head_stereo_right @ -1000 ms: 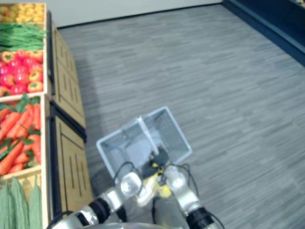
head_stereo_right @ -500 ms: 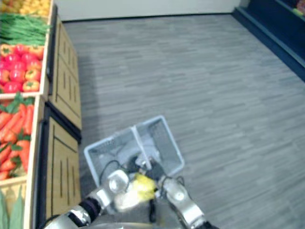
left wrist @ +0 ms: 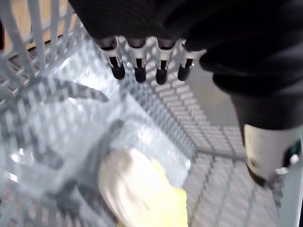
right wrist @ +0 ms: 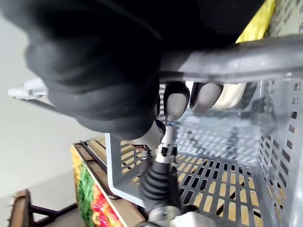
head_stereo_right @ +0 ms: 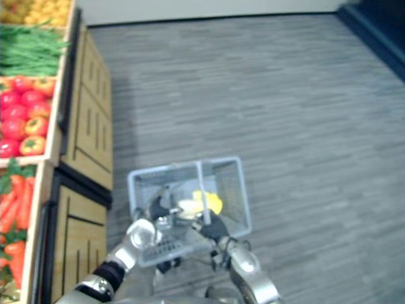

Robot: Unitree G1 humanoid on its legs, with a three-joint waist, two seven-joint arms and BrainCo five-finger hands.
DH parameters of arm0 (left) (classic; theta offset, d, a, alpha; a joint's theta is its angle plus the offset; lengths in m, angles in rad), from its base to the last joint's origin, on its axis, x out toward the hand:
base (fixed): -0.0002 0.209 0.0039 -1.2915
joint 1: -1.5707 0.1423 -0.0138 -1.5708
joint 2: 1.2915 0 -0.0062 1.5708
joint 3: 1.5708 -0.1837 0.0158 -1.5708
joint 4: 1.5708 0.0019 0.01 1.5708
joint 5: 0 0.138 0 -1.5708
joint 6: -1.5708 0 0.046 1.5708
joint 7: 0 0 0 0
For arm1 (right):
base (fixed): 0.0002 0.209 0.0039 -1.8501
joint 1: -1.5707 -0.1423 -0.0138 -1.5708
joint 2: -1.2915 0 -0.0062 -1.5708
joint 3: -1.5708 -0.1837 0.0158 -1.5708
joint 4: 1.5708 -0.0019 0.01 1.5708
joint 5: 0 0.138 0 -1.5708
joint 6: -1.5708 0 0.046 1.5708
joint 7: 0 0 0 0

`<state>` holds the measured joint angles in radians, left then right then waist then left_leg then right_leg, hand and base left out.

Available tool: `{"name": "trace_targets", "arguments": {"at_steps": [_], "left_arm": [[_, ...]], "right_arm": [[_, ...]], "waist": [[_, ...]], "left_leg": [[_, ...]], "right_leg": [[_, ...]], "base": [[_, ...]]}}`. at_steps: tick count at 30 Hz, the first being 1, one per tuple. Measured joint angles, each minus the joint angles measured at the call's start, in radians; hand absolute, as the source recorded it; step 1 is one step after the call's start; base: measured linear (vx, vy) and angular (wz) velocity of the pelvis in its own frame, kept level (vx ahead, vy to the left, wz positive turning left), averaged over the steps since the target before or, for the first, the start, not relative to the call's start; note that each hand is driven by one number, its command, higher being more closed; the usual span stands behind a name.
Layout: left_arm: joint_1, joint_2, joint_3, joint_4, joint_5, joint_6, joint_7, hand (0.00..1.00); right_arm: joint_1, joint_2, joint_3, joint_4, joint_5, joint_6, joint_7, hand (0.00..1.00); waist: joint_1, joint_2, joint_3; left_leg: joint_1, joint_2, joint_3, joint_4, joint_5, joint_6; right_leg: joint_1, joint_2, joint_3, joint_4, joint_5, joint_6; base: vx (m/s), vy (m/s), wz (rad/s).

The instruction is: Pick vegetable in the basket

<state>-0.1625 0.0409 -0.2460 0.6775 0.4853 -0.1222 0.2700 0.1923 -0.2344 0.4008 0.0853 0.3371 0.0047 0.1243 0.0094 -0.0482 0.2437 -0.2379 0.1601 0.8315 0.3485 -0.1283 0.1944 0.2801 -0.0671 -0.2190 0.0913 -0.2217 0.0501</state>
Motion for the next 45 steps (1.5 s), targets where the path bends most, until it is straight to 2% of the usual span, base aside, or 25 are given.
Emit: {"name": "trace_targets", "arguments": {"at_steps": [2,3,4,5,7,8,9,11,13,15,18,19,20,21,24,26,28,29,30,31,34,36,41,43,45], "left_arm": [[0.065,0.002,0.019,-0.065,-0.003,-0.003,0.001,0.00],[0.099,0.005,0.026,-0.101,-0.013,-0.007,0.001,0.00],[0.116,0.006,0.027,-0.120,-0.015,-0.008,0.001,0.00],[0.145,0.007,0.030,-0.148,-0.042,-0.010,0.001,0.00],[0.187,0.005,0.033,-0.167,-0.111,-0.027,-0.007,0.00],[0.215,-0.003,0.032,-0.186,-0.154,-0.034,-0.018,0.00],[0.237,-0.007,0.029,-0.208,-0.202,-0.042,-0.037,0.00],[0.257,-0.005,0.027,-0.243,-0.267,-0.044,-0.059,0.00],[0.267,0.001,0.029,-0.258,-0.333,-0.043,-0.081,0.00],[0.276,0.021,0.038,-0.258,-0.430,-0.043,-0.095,0.00],[0.275,0.030,0.040,-0.258,-0.556,-0.044,-0.145,0.00],[0.279,0.036,0.040,-0.257,-0.615,-0.043,-0.173,0.00],[0.285,0.048,0.043,-0.258,-0.662,-0.044,-0.195,0.00],[0.290,0.052,0.064,-0.241,-0.730,-0.041,-0.231,0.00],[0.334,0.019,0.088,-0.248,-0.842,-0.030,-0.316,0.00],[0.330,0.003,0.136,-0.255,-0.866,-0.030,-0.333,0.00],[0.317,-0.006,0.224,-0.255,-0.864,-0.028,-0.318,0.00],[0.315,-0.006,0.234,-0.255,-0.863,-0.028,-0.315,0.00],[0.309,-0.005,0.279,-0.252,-0.856,-0.028,-0.295,0.00],[0.297,-0.001,0.321,-0.241,-0.842,-0.028,-0.262,0.00],[0.287,0.040,0.361,-0.232,-0.772,-0.028,-0.200,0.00],[0.237,0.099,0.353,-0.235,-0.633,-0.029,-0.151,0.00],[0.137,0.183,0.323,-0.276,-0.403,-0.029,-0.068,0.00],[0.096,0.207,0.317,-0.313,-0.357,-0.031,-0.038,0.00],[0.054,0.264,0.300,-0.314,-0.302,-0.031,-0.011,0.00]], "right_arm": [[-0.006,0.030,-0.017,0.048,-0.060,0.004,-0.010,1.00],[-0.024,0.047,-0.032,0.074,-0.078,0.004,-0.010,1.00],[-0.038,0.057,-0.038,0.094,-0.097,0.005,-0.011,1.00],[-0.069,0.070,-0.049,0.142,-0.113,0.005,-0.012,1.00],[-0.100,0.096,-0.079,0.218,-0.153,0.007,-0.015,1.00],[-0.109,0.105,-0.096,0.259,-0.183,0.007,-0.024,1.00],[-0.110,0.118,-0.135,0.294,-0.186,0.007,-0.040,1.00],[-0.110,0.133,-0.221,0.339,-0.213,0.007,-0.067,1.00],[-0.111,0.142,-0.319,0.395,-0.219,0.007,-0.107,1.00],[-0.110,0.143,-0.459,0.484,-0.217,0.007,-0.163,1.00],[-0.120,0.143,-0.591,0.546,-0.208,0.009,-0.211,1.00],[-0.121,0.142,-0.608,0.568,-0.202,0.007,-0.220,1.00],[-0.119,0.148,-0.628,0.597,-0.201,0.007,-0.231,1.00],[-0.124,0.158,-0.636,0.636,-0.201,0.010,-0.238,1.00],[-0.123,0.131,-0.668,0.660,-0.200,0.017,-0.248,1.00],[-0.105,0.119,-0.671,0.672,-0.202,0.016,-0.246,1.00],[-0.069,0.117,-0.719,0.678,-0.200,0.012,-0.247,1.00],[-0.067,0.116,-0.726,0.678,-0.200,0.012,-0.248,1.00],[-0.062,0.112,-0.755,0.682,-0.198,0.012,-0.249,1.00],[-0.055,0.114,-0.775,0.696,-0.177,0.012,-0.249,1.00],[-0.029,0.144,-0.809,0.710,-0.162,0.011,-0.248,1.00],[0.007,0.162,-0.860,0.709,-0.161,0.002,-0.250,1.00],[0.012,0.174,-0.905,0.727,-0.162,-0.017,-0.272,1.00],[0.004,0.176,-0.905,0.751,-0.161,-0.027,-0.277,1.00],[-0.013,0.177,-0.899,0.754,-0.158,-0.037,-0.277,1.00]], "waist": [[0.014,-0.005,-0.010],[0.024,-0.006,-0.011],[0.024,-0.006,-0.012],[0.023,-0.003,-0.013],[0.024,0.011,-0.016],[0.021,0.030,-0.026],[0.021,0.048,-0.040],[0.019,0.066,-0.052],[0.018,0.074,-0.058],[0.014,0.079,-0.066],[0.008,0.080,-0.072],[0.013,0.073,-0.076],[0.023,0.045,-0.081],[0.032,0.030,-0.082],[0.031,0.099,-0.128],[0.030,0.099,-0.130],[0.022,0.079,-0.139],[0.021,0.079,-0.139],[0.019,0.083,-0.141],[0.021,0.079,-0.139],[0.017,0.065,-0.149],[0.009,0.041,-0.163],[-0.015,-0.001,-0.158],[-0.024,-0.014,-0.155],[-0.034,-0.013,-0.154]], "left_leg": [[0.047,-0.032,-0.043,-0.035,-0.055,-0.023],[0.077,-0.055,-0.067,-0.061,-0.065,-0.023],[0.092,-0.070,-0.083,-0.072,-0.069,-0.024],[0.127,-0.090,-0.117,-0.085,-0.080,-0.026],[0.196,-0.117,-0.185,-0.115,-0.086,-0.032],[0.233,-0.130,-0.242,-0.140,-0.083,-0.040],[0.254,-0.140,-0.304,-0.165,-0.076,-0.052],[0.259,-0.157,-0.416,-0.180,-0.066,-0.067],[0.257,-0.175,-0.534,-0.187,-0.055,-0.082],[0.240,-0.188,-0.718,-0.190,-0.036,-0.113],[0.216,-0.185,-0.933,-0.205,-0.013,-0.164],[0.216,-0.181,-0.990,-0.203,-0.007,-0.195],[0.220,-0.186,-1.036,-0.194,-0.009,-0.229],[0.221,-0.178,-1.084,-0.177,-0.027,-0.266],[0.222,-0.044,-1.031,-0.191,-0.003,-0.299],[0.212,-0.003,-0.920,-0.203,0.020,-0.285],[0.189,0.032,-0.613,-0.202,0.046,-0.258],[0.191,0.037,-0.579,-0.204,0.050,-0.255],[0.200,0.046,-0.471,-0.219,0.091,-0.258],[0.215,0.044,-0.430,-0.249,0.131,-0.278],[0.248,-0.012,-0.456,-0.323,0.156,-0.271],[0.283,-0.074,-0.493,-0.455,0.208,-0.256],[0.276,-0.140,-0.516,-0.455,0.192,-0.230],[0.277,-0.146,-0.515,-0.455,0.186,-0.223],[0.279,-0.119,-0.517,-0.454,0.186,-0.223]], "right_leg": [[-0.061,-0.023,-0.005,0.231,-0.002,0.028],[-0.135,-0.052,0.005,0.431,0.033,0.096],[-0.172,-0.067,0.012,0.526,0.059,0.149],[-0.231,-0.093,0.032,0.695,0.077,0.182],[-0.285,-0.125,0.022,0.871,0.069,0.168],[-0.314,-0.148,-0.005,0.904,0.048,0.133],[-0.348,-0.168,-0.020,0.879,0.023,0.089],[-0.395,-0.174,0.005,0.750,0.001,0.055],[-0.420,-0.158,0.106,0.564,-0.005,0.061],[-0.431,-0.115,0.301,0.319,0.003,0.074],[-0.450,-0.092,0.477,0.159,0.024,0.102],[-0.440,-0.093,0.501,0.114,0.039,0.096],[-0.421,-0.107,0.502,0.066,0.067,0.093],[-0.395,-0.107,0.447,0.088,0.153,0.150],[-0.338,-0.038,0.272,0.085,0.130,0.087],[-0.305,-0.039,0.177,0.078,0.119,0.065],[-0.277,-0.079,0.048,0.050,0.118,0.056],[-0.275,-0.083,0.040,0.049,0.123,0.059],[-0.273,-0.097,-0.001,0.054,0.128,0.066],[-0.262,-0.116,-0.029,0.054,0.131,0.073],[-0.212,-0.150,-0.079,0.023,0.141,0.091],[-0.189,-0.178,-0.124,-0.012,0.145,0.097],[-0.188,-0.259,-0.159,0.053,0.120,0.109],[-0.206,-0.273,-0.152,0.103,0.123,0.090],[-0.287,-0.250,-0.058,0.236,0.151,0.042]], "base": [[0.44,0.273,0.60],[0.33,0.187,0.54],[0.41,0.199,0.77],[0.41,0.140,0.92],[0.39,0.096,1.07],[0.33,0.041,1.36],[0.32,0.017,1.47],[0.30,-0.099,1.81],[0.23,-0.202,2.01],[0.20,-0.327,2.22],[0.15,-0.456,2.22],[0.13,-0.549,1.88],[0.09,-0.612,1.85],[0.08,-0.599,1.63],[0.07,-0.451,1.41],[0.00,-0.250,1.46],[-0.01,-0.125,1.62],[0.02,-0.029,1.32],[0.07,0.053,0.87],[0.06,0.087,0.85],[0.01,0.140,0.53],[0.02,0.168,0.69],[0.04,0.128,0.32],[0.05,0.088,0.12],[0.05,0.030,-0.03]]}}
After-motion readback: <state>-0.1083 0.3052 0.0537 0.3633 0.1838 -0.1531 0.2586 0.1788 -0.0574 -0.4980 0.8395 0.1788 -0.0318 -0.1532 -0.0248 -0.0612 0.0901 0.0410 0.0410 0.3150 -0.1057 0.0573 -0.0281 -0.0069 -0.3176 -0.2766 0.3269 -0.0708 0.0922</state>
